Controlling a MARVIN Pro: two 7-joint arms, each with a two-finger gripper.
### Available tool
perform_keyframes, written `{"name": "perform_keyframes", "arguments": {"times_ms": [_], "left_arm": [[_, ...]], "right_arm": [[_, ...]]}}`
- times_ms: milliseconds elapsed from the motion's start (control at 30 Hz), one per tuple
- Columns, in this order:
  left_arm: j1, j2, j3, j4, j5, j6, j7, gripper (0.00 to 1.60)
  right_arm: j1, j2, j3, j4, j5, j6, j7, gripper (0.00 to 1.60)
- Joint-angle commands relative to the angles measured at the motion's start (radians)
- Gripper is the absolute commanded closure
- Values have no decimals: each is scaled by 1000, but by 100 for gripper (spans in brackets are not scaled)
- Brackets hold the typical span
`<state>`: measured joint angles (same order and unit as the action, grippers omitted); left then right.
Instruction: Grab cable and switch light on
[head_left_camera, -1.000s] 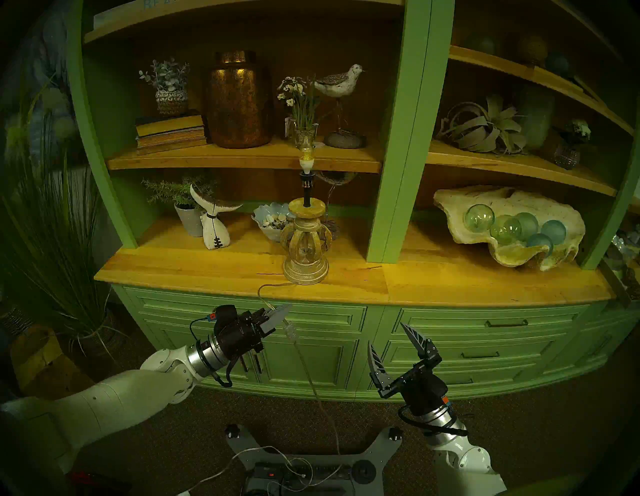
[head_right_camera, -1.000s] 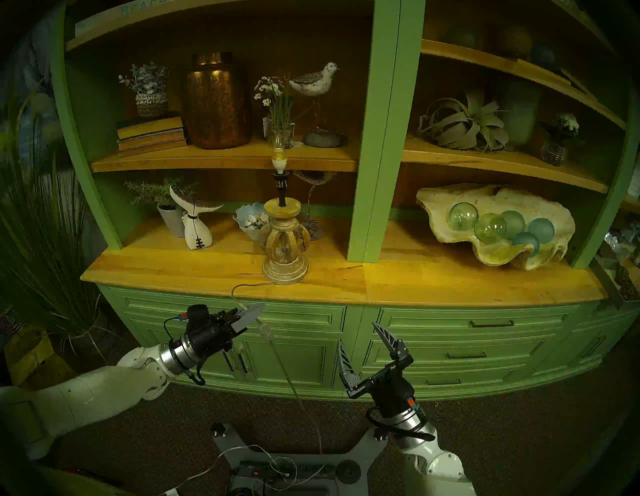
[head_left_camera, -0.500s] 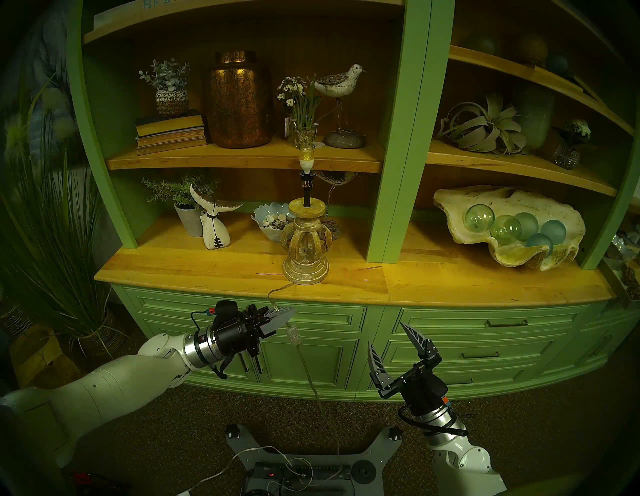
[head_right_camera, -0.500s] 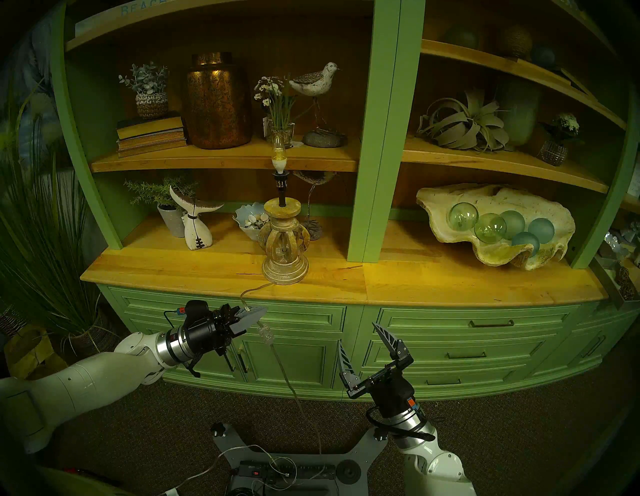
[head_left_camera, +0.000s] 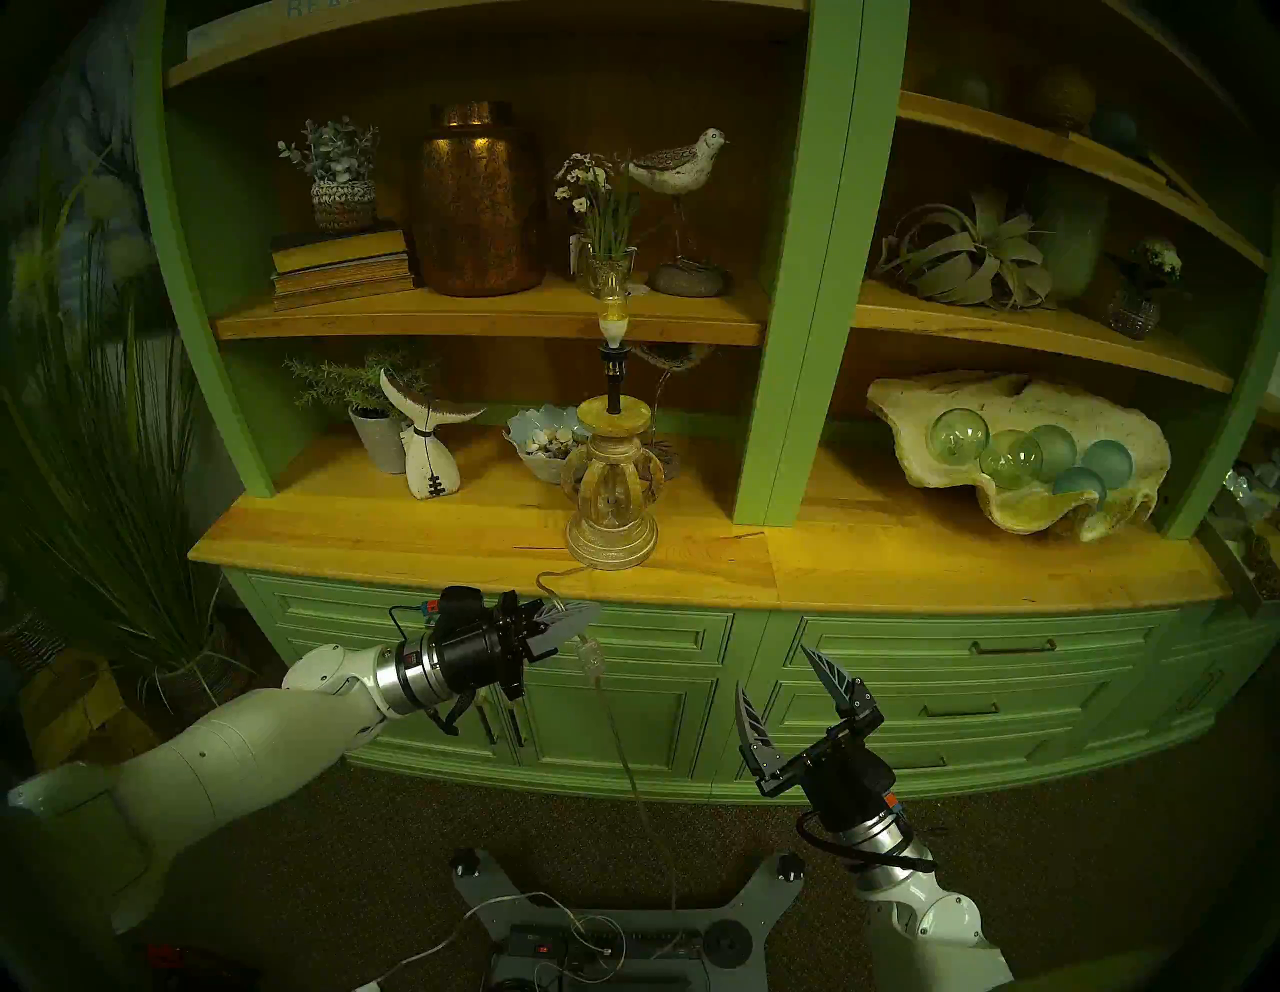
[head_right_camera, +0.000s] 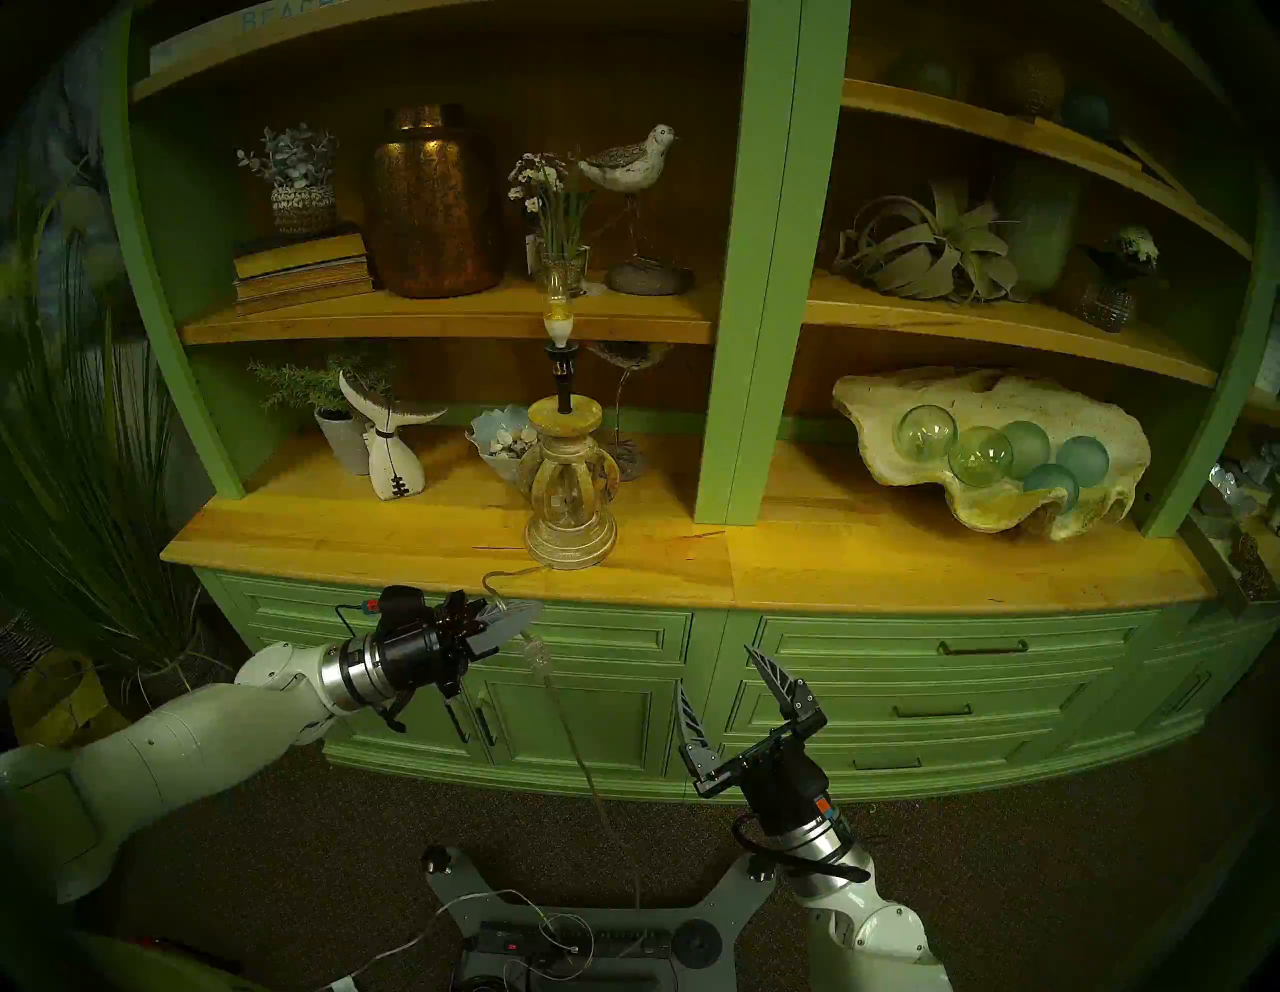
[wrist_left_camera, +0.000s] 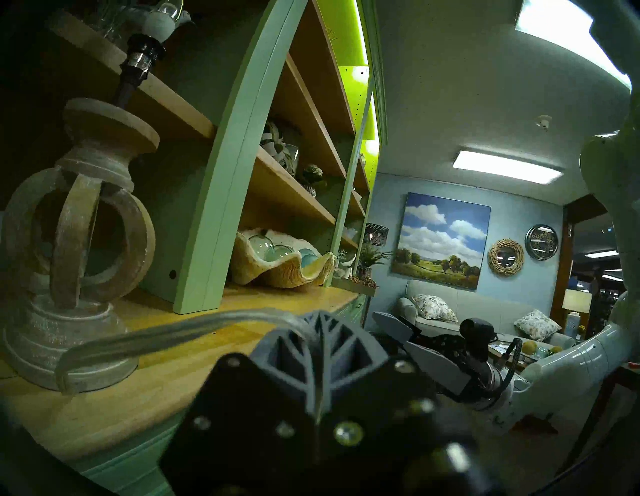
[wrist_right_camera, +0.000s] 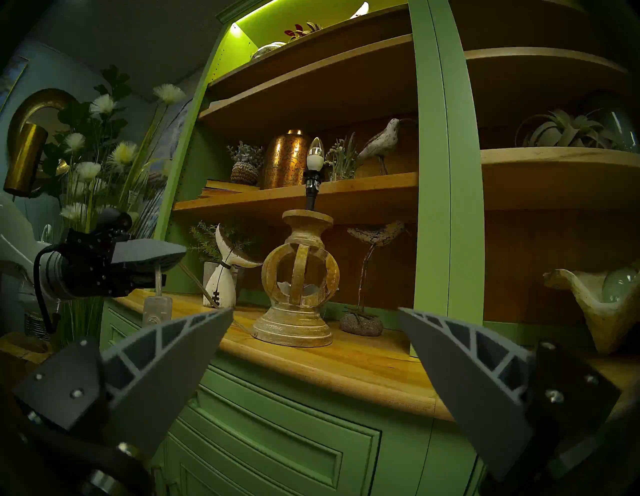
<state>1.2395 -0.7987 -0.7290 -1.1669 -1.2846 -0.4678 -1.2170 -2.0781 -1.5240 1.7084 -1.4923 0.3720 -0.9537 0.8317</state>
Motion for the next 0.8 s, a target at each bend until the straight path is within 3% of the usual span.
{"name": "perform_keyframes", "arguments": {"times_ms": [0, 100, 300, 467, 767], "left_arm": [[-36, -29, -52, 22, -69, -12, -48, 160], [-45, -37, -58, 38, -68, -32, -106, 160], [-89, -59, -29, 102, 7, -75, -209, 160], [-113, -64, -1, 110, 74, -102, -200, 160], [-171, -83, 11, 133, 118, -111, -169, 160]], "right_arm": [[5, 2, -1, -28, 0, -4, 2, 0], [5, 2, -1, -27, 0, -4, 2, 0], [5, 2, -1, -27, 0, -4, 2, 0], [5, 2, -1, -26, 0, -4, 2, 0], [7, 2, -1, -24, 1, -5, 2, 0]]}}
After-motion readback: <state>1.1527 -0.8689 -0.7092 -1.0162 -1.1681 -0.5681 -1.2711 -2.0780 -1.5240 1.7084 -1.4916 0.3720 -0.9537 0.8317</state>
